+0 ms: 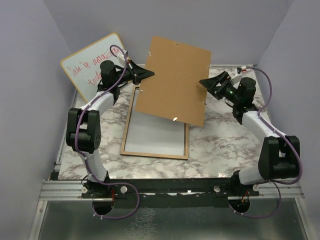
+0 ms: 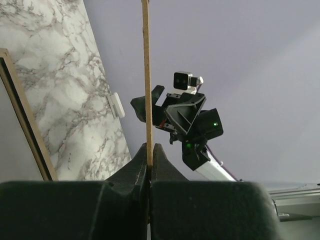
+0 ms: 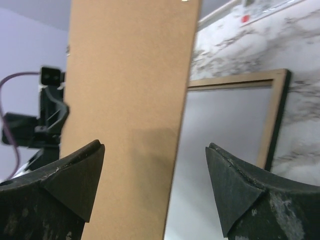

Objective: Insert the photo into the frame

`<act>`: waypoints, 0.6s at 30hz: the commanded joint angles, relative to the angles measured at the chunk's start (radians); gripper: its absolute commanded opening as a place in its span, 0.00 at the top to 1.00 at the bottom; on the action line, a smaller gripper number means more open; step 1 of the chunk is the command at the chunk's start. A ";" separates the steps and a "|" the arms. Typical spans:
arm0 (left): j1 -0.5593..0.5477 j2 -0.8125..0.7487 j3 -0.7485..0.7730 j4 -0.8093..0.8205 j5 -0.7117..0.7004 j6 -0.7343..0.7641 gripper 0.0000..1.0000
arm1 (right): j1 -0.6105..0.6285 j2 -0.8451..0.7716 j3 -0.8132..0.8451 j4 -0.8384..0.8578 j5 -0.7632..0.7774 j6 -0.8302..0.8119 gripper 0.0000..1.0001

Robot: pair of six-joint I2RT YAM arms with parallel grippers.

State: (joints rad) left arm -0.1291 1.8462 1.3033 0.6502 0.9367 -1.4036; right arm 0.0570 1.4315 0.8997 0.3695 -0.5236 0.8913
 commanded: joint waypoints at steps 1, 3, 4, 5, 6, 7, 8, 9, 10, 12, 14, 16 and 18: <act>0.013 -0.047 0.053 0.063 0.059 -0.064 1.00 | -0.005 0.044 0.010 0.250 -0.267 0.075 0.18; 0.012 -0.045 0.058 0.063 0.059 -0.068 1.00 | -0.005 0.068 0.014 0.310 -0.327 0.112 0.27; 0.011 -0.044 0.060 0.064 0.059 -0.072 1.00 | -0.004 0.078 0.012 0.344 -0.348 0.138 0.30; 0.012 -0.044 0.062 0.066 0.058 -0.076 1.00 | -0.005 0.087 0.006 0.389 -0.367 0.166 0.33; 0.012 -0.044 0.062 0.066 0.057 -0.077 1.00 | -0.004 0.095 0.003 0.427 -0.380 0.195 0.35; 0.011 -0.044 0.062 0.067 0.055 -0.076 1.00 | -0.004 0.100 -0.001 0.460 -0.392 0.220 0.37; 0.011 -0.043 0.062 0.069 0.053 -0.075 1.00 | -0.003 0.104 -0.003 0.486 -0.399 0.240 0.39; 0.011 -0.043 0.062 0.069 0.051 -0.075 1.00 | -0.003 0.106 -0.004 0.505 -0.407 0.254 0.42; 0.012 -0.040 0.061 0.069 0.048 -0.077 1.00 | -0.003 0.107 -0.004 0.522 -0.411 0.265 0.44; 0.011 -0.037 0.057 0.069 0.046 -0.076 1.00 | -0.003 0.113 0.002 0.542 -0.424 0.279 0.52; 0.011 -0.034 0.050 0.071 0.040 -0.077 1.00 | 0.000 0.121 0.014 0.558 -0.440 0.293 0.63; 0.012 -0.032 0.043 0.071 0.035 -0.077 1.00 | 0.000 0.130 0.023 0.567 -0.450 0.305 0.75; 0.012 -0.028 0.036 0.072 0.032 -0.074 0.95 | 0.003 0.140 0.028 0.572 -0.452 0.315 0.85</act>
State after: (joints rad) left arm -0.1047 1.8458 1.3331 0.6769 0.9646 -1.4849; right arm 0.0444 1.5509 0.8982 0.8368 -0.8925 1.1591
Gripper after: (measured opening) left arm 0.014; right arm 0.221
